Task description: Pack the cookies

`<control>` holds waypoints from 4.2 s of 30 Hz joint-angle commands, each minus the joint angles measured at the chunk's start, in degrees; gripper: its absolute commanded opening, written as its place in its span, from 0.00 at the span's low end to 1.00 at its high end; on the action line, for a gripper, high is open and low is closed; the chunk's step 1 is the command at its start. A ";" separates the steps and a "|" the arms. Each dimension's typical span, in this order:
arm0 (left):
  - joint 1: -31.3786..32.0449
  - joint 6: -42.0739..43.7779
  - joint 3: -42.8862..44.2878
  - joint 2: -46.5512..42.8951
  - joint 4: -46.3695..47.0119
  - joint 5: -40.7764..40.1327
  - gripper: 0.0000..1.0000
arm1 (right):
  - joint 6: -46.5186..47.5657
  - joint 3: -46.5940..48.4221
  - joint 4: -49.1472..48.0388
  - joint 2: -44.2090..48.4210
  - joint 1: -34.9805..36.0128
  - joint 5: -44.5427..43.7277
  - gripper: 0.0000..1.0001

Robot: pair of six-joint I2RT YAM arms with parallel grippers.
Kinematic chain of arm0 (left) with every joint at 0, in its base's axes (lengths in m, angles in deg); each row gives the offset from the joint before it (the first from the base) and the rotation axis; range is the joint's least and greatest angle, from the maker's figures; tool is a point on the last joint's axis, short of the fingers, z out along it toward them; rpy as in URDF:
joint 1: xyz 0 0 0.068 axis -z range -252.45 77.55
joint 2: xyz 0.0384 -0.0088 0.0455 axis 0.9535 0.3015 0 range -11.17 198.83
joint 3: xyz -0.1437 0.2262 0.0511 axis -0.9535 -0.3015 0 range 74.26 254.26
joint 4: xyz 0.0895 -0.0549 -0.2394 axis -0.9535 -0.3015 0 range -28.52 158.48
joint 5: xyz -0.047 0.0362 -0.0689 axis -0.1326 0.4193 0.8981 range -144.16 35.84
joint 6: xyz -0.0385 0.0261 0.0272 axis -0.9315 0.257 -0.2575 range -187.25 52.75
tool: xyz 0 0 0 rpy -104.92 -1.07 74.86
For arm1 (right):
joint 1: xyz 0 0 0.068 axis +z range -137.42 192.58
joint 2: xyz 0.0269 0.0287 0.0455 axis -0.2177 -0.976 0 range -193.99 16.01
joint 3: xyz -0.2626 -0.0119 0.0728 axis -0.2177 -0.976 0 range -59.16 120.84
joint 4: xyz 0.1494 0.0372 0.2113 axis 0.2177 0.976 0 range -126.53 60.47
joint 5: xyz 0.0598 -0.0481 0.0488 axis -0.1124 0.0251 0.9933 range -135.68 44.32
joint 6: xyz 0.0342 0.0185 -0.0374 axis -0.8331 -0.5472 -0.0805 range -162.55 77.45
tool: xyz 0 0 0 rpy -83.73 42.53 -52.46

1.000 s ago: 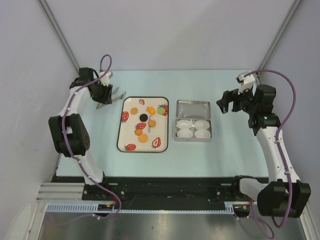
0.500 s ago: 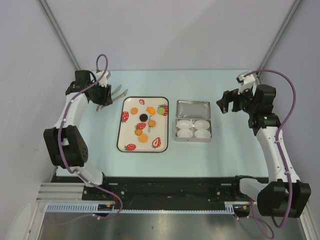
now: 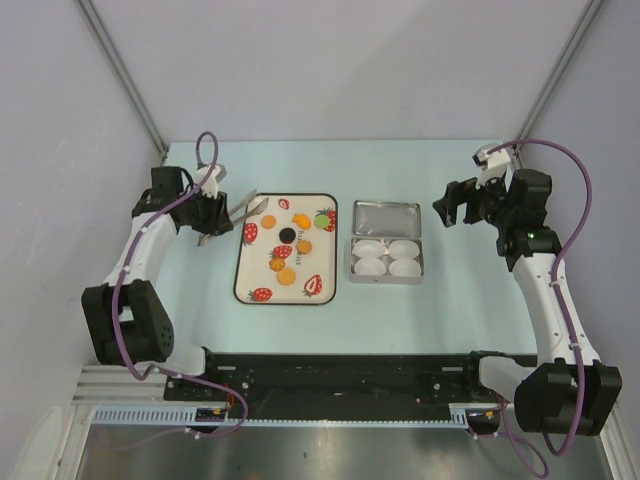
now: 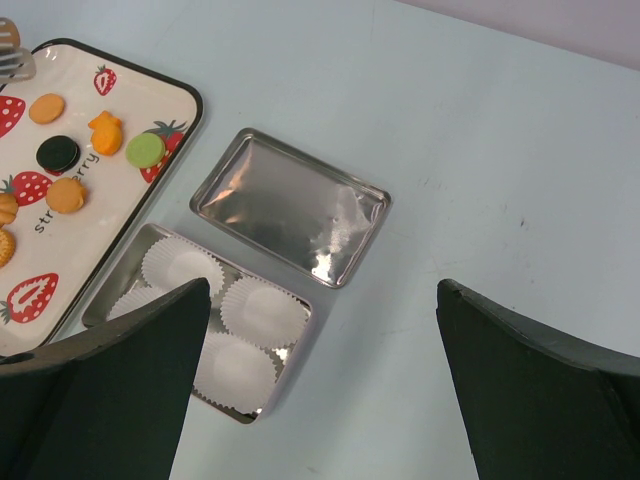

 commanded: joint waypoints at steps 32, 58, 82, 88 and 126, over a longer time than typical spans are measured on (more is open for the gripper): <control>-0.09 -0.13 -7.70 -2.38 4.88 5.37 0.46 | 0.18 0.08 -0.96 1.54 -0.55 0.88 1.00; -2.29 0.14 -8.05 2.45 5.15 7.74 0.45 | 0.27 -0.01 -0.78 1.98 -0.99 1.32 1.00; -2.90 0.66 -8.49 -0.53 3.83 9.85 0.30 | 0.18 0.08 -0.70 2.07 -1.17 1.67 1.00; -2.99 0.40 -7.88 -1.59 3.30 10.64 0.30 | 0.18 0.07 -0.87 1.81 -1.17 1.67 1.00; 13.79 -0.56 -0.50 -8.97 -3.47 17.32 0.32 | 0.36 -0.01 -0.70 1.28 -1.34 1.24 1.00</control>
